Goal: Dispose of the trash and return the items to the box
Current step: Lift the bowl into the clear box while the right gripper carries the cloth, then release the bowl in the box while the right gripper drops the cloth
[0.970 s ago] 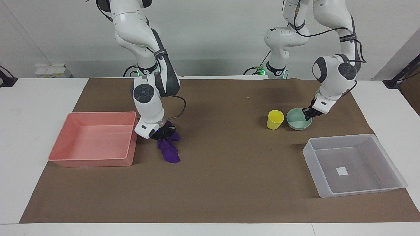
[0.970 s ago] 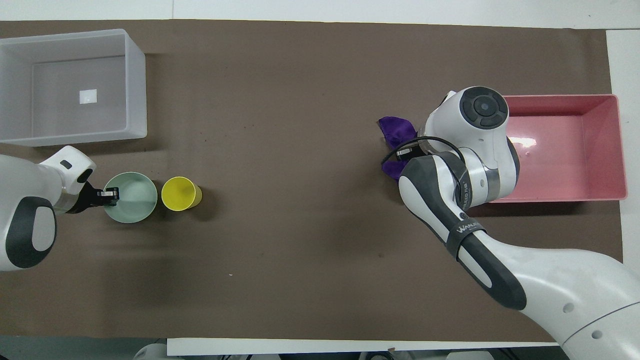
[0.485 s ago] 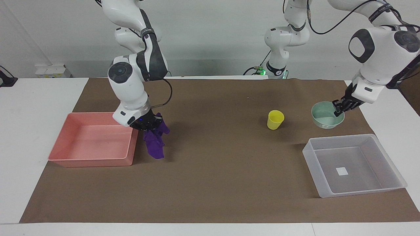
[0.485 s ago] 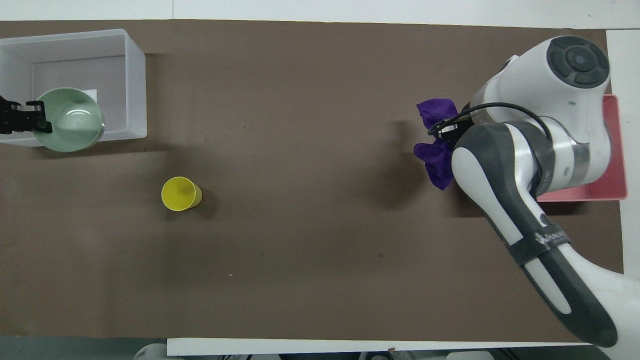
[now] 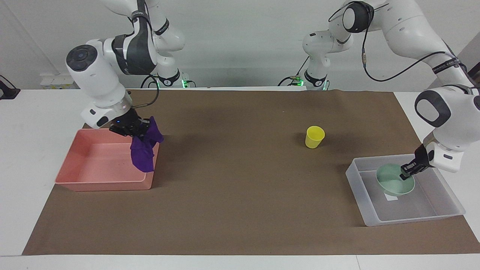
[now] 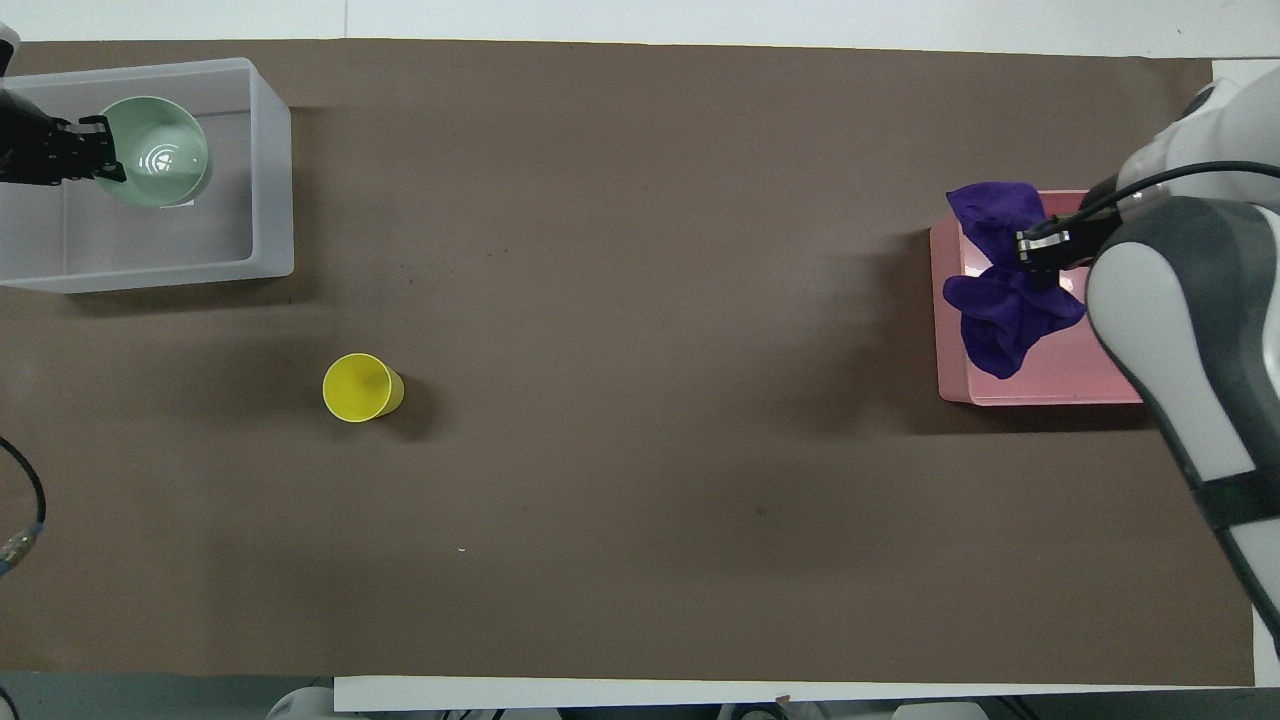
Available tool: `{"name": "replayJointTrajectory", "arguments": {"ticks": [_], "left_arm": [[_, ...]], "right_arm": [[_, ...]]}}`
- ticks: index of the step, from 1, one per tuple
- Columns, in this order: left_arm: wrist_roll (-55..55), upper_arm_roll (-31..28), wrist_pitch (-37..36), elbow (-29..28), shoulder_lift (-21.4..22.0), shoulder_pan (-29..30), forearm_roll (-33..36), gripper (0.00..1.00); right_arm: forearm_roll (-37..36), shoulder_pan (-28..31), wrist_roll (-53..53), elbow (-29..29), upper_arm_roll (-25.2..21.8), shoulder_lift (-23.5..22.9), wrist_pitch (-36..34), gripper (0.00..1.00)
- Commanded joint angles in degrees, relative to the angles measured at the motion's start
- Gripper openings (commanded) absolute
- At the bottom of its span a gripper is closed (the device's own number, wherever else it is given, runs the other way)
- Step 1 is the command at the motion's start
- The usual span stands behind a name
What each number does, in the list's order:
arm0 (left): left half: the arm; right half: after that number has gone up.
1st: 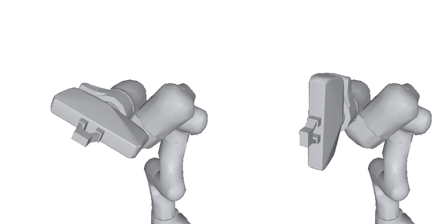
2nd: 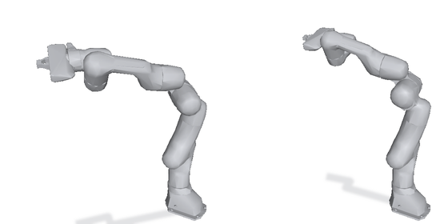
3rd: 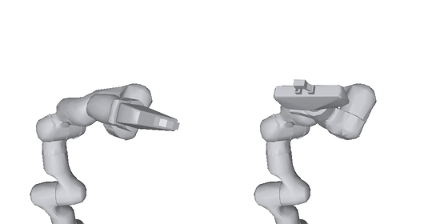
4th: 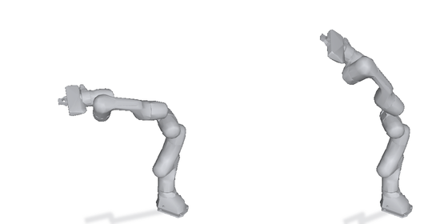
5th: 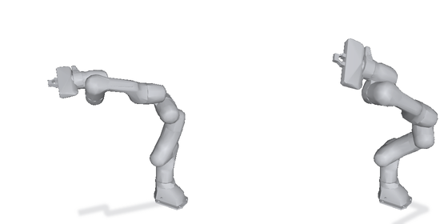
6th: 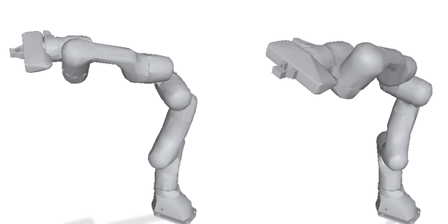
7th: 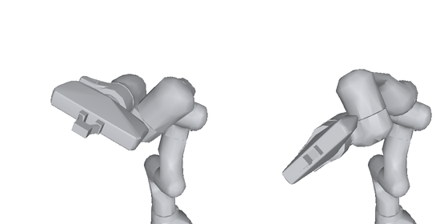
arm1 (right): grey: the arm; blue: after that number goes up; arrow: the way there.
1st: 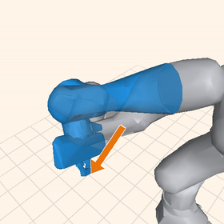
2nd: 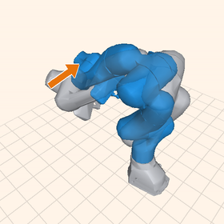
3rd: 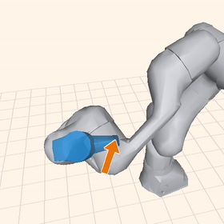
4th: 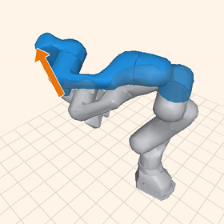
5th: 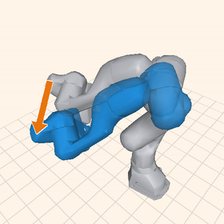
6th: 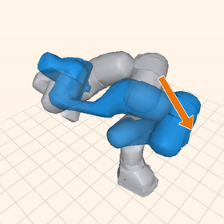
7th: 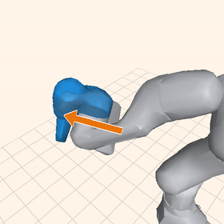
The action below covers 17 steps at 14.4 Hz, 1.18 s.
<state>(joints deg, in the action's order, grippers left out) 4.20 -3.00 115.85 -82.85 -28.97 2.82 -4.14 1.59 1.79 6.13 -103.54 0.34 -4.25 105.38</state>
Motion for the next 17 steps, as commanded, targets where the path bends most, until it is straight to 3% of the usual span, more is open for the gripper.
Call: {"name": "replayJointTrajectory", "arguments": {"ticks": [1, 5, 6, 7, 8, 10, 12, 13, 15, 17], "left_arm": [[0.0, 0.1, 2.3, 1.0, -3.7, 0.8, -1.0, 0.0], [0.0, 0.1, 6.3, -3.3, -4.0, 0.8, -1.1, 0.01], [-0.2, 0.1, 7.0, -4.2, -4.0, 0.5, -0.8, 0.21], [-0.3, 0.1, 9.5, -5.8, -3.7, 0.3, -0.6, 0.69], [0.2, 0.0, 9.4, -5.6, -3.5, -0.2, -0.3, 1.0], [0.5, -0.8, 6.9, -5.5, -1.2, -1.2, -0.3, 1.0], [0.5, -0.8, 0.8, -5.7, 5.2, -1.2, -0.3, 1.0], [0.6, -0.8, -3.1, -5.6, 8.9, -1.3, -0.3, 1.0], [1.0, -0.6, -11.1, -6.1, 14.6, -2.6, -0.3, 1.0], [3.2, -0.8, -22.2, -7.4, 22.3, -3.4, -0.2, 1.0]], "right_arm": [[-0.2, 4.7, 5.1, -2.9, 0.5, 0.6, 1.3, 0.0], [-0.2, 8.1, 7.7, -7.8, 0.5, 0.2, 6.4, 0.03], [-0.2, 8.9, 8.1, -9.2, 0.5, -0.1, 8.0, 0.03], [-0.2, 9.2, 8.6, -11.2, 0.5, -0.1, 10.3, 0.06], [-0.2, 9.1, 8.6, -13.1, 0.5, -0.1, 12.3, 0.07], [-0.2, 9.1, 8.6, -15.5, 0.5, -0.8, 14.9, 0.1], [-0.2, 9.2, 8.6, -15.9, 0.5, -1.7, 15.4, 0.22], [-0.2, 9.2, 8.7, -16.0, 0.5, -1.7, 15.3, 0.31], [-0.2, 9.2, 8.7, -15.5, 0.5, -1.8, 14.8, 0.63], [-0.2, 8.9, 8.6, -15.0, 0.5, -1.7, 14.3, 0.82]]}}
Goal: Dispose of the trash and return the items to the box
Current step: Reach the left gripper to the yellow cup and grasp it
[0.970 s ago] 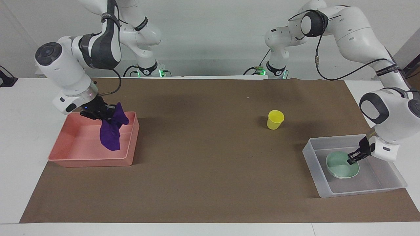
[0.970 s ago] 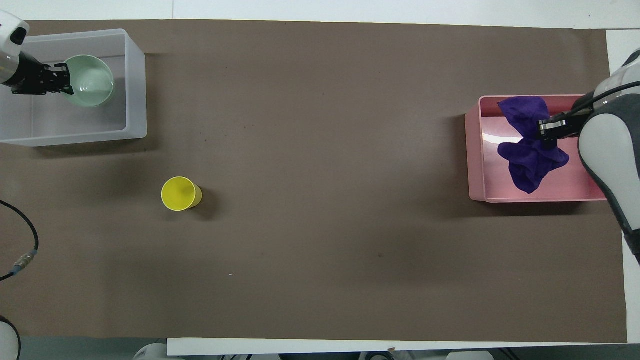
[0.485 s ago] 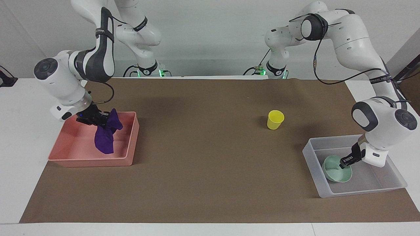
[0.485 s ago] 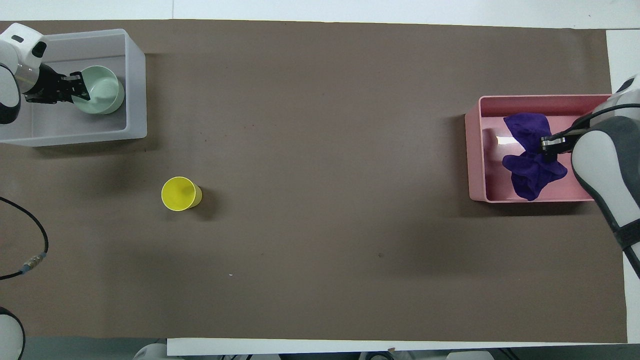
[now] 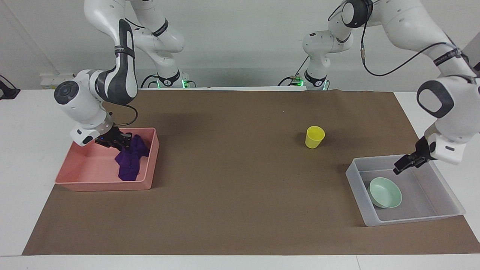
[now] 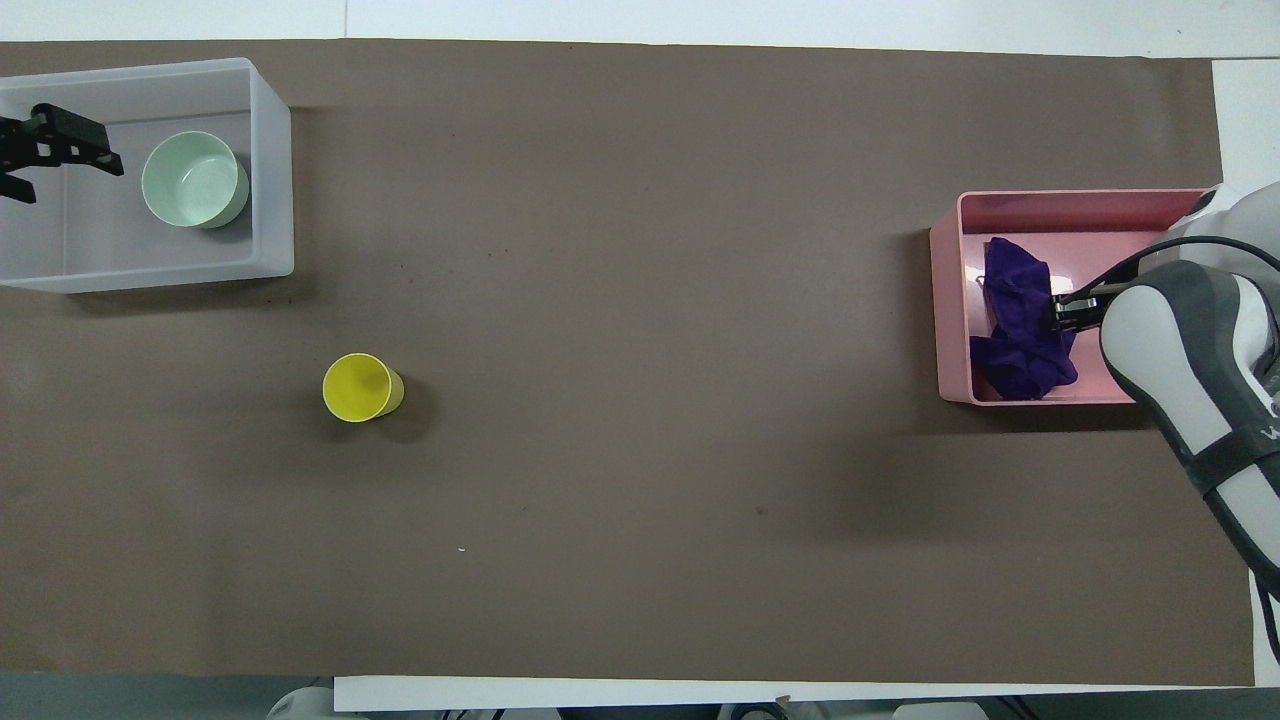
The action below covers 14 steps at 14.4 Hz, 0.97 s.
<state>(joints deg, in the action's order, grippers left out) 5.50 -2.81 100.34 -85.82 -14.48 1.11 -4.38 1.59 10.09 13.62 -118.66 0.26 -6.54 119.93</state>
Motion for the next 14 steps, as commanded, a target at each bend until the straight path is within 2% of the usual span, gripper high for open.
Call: {"name": "replayJointTrajectory", "arguments": {"ticks": [1, 3, 4, 5, 6, 9, 12, 14], "left_arm": [[1.7, -1.0, -9.8, -5.7, 11.8, -1.6, 0.1, 1.0], [1.4, -0.3, -12.5, -9.7, 18.9, -1.7, 2.0, 1.0], [1.4, -0.2, -12.6, -10.8, 20.1, -2.2, 2.4, 1.0], [1.3, -0.2, -10.8, -11.5, 20.0, -3.6, 4.2, 1.0], [1.3, -0.1, -5.8, -13.5, 19.8, -5.2, 7.0, 1.0], [7.3, 0.1, 7.9, -20.9, 15.9, -11.4, 7.1, 1.0], [9.9, 0.3, 13.4, -32.7, 19.3, -16.2, 7.1, 1.0], [13.6, 0.3, 18.3, -39.8, 21.4, -18.8, 7.1, 1.0]], "right_arm": [[-0.2, 0.3, 1.0, 1.2, 0.6, 0.7, -0.9, 0.87], [-0.2, -0.2, 0.5, 4.5, 1.1, 1.4, -5.6, 0.9], [-0.2, -1.0, 0.4, 6.4, 1.2, 1.4, -8.2, 0.9], [-0.2, -2.3, -0.5, 8.2, 1.2, 1.4, -10.7, 0.9], [-0.2, -3.6, -2.7, 9.3, 1.2, 1.6, -12.8, 0.9], [-0.2, -7.6, -9.6, 11.4, 1.2, 3.7, -17.3, 0.92], [0.4, -10.4, -11.4, 12.9, 1.2, 6.8, -21.1, 0.95], [0.7, -11.3, -11.4, 16.2, 1.2, 7.1, -25.6, 0.95]]}}
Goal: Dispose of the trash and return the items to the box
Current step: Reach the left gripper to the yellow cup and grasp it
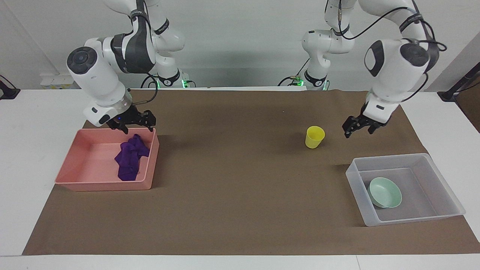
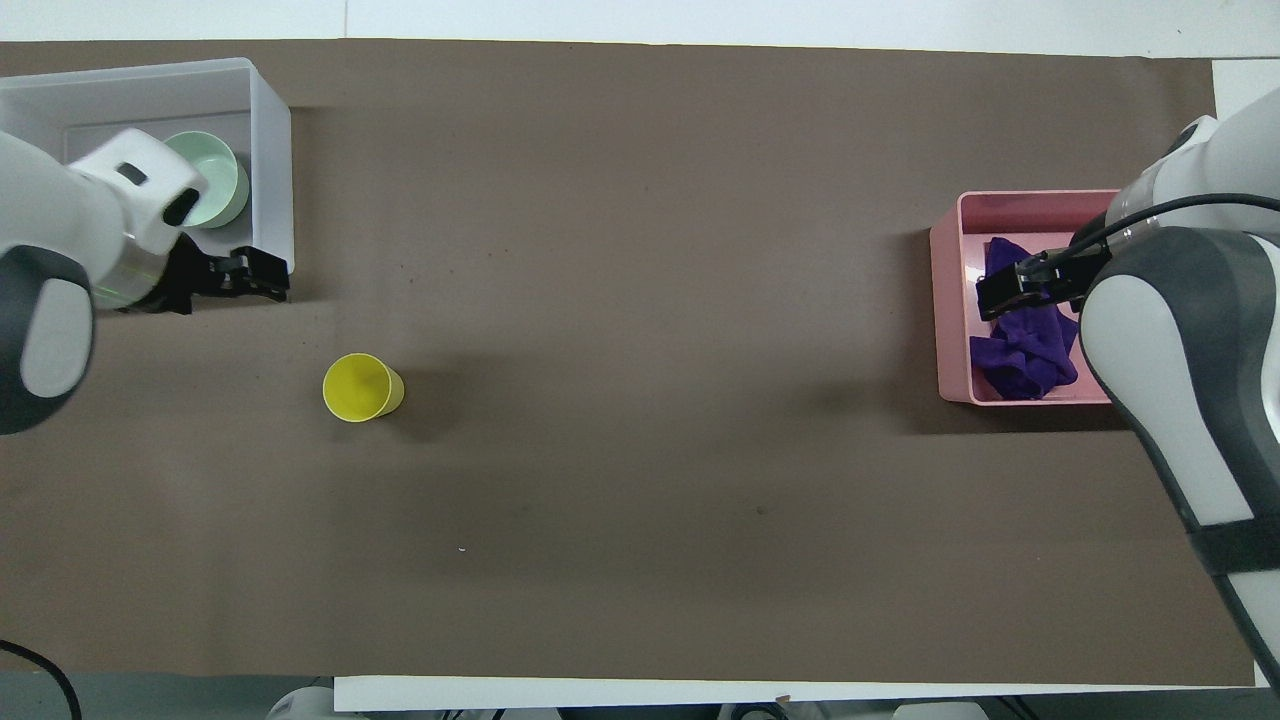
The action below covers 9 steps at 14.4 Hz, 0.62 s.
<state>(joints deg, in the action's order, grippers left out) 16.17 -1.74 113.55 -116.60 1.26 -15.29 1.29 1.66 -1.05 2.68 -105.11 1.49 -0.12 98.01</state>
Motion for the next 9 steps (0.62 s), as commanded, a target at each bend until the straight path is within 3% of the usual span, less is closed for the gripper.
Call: {"name": "replayJointTrajectory", "arguments": {"ticks": [1, 3, 8, 9], "left_arm": [[3.1, -0.8, 9.2, -11.1, 5.2, -2.5, 1.4, 1.0], [3.0, -0.8, 13.4, -15.0, 4.6, -2.6, 1.4, 1.0], [3.2, -0.7, 15.1, -21.4, 5.1, -2.6, 1.4, 0.98], [4.4, -0.7, 16.8, -22.3, 4.9, -3.1, 1.4, 0.64]], "right_arm": [[0.6, -0.2, -0.5, 4.8, 0.1, 0.6, -5.8, 0.95], [0.8, -0.2, -0.5, 7.4, 0.1, 0.8, -9.1, 0.95], [0.8, -0.2, -0.5, 13.9, 0.1, 1.3, -16.7, 0.97], [0.8, -0.2, -0.5, 14.1, 0.0, 1.4, -17.1, 0.98]]}}
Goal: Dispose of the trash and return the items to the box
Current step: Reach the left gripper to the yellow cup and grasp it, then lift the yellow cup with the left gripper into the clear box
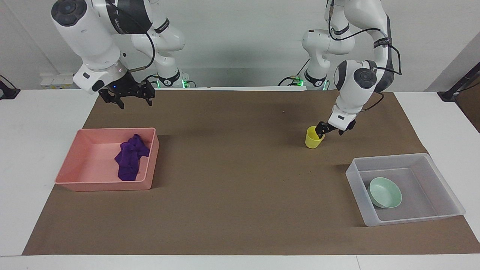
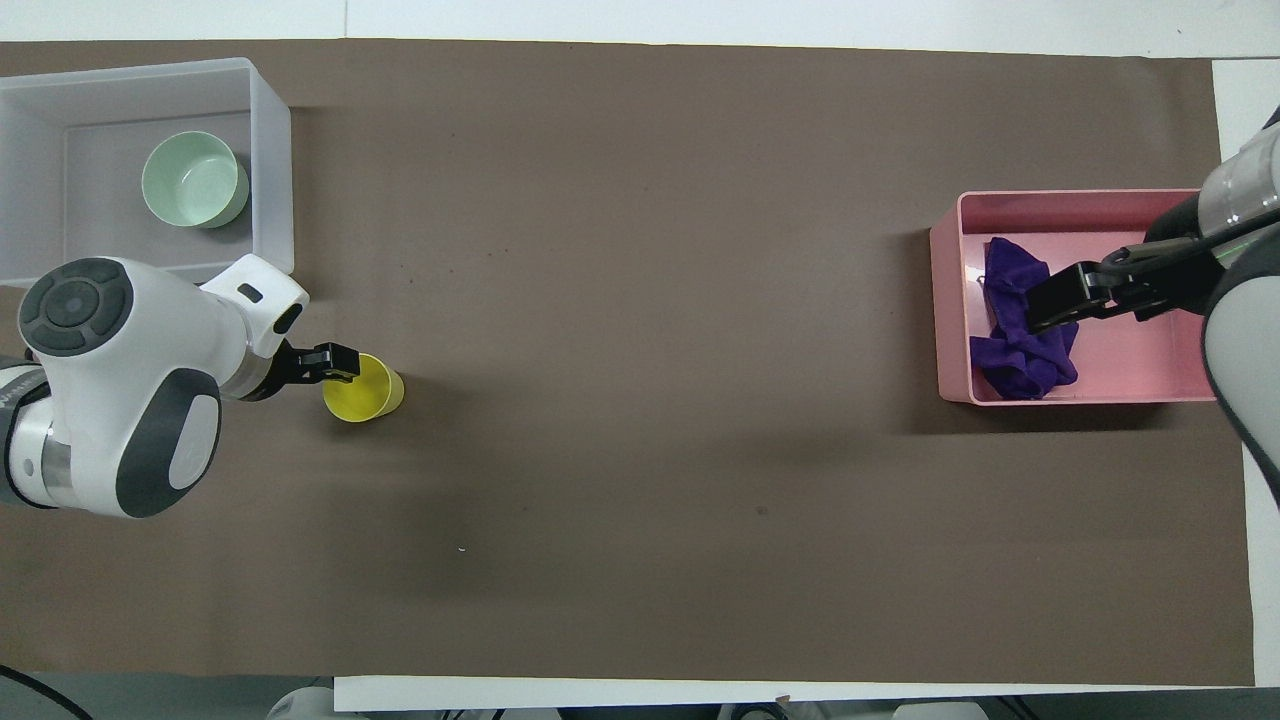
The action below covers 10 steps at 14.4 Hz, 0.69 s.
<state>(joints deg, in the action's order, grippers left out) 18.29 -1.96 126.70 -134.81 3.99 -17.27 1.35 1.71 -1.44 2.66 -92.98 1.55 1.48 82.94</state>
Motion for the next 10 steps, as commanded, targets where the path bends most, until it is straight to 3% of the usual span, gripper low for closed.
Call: {"name": "replayJointTrajectory", "arguments": {"ticks": [1, 2, 6, 8, 10], "left_arm": [[1.9, -0.6, 4.2, -4.2, 1.8, -1.5, 1.4, 0.06], [0.9, -0.5, 4.8, -4.1, 1.4, -1.5, 1.4, 0.01], [1.3, -0.5, 6.2, -2.8, 0.6, -1.5, 1.2, 0.0], [1.8, -0.6, -1.4, 4.9, -1.0, -1.3, -0.2, 0.0], [0.9, -1.3, -11.9, 18.7, -4.0, 1.2, -1.2, 0.0]], "right_arm": [[0.8, 0.2, -0.5, 1.8, -0.1, 0.2, -2.1, 0.99], [0.8, 0.3, -0.5, 1.2, -0.1, 0.5, -1.8, 0.99], [2.6, 0.3, -0.4, 0.3, -0.1, 0.9, -1.7, 0.99], [2.8, 0.3, -0.4, 0.3, -0.1, 1.0, -1.6, 0.99], [2.9, 0.3, -0.4, -0.1, -0.1, 1.1, -1.6, 0.99]]}}
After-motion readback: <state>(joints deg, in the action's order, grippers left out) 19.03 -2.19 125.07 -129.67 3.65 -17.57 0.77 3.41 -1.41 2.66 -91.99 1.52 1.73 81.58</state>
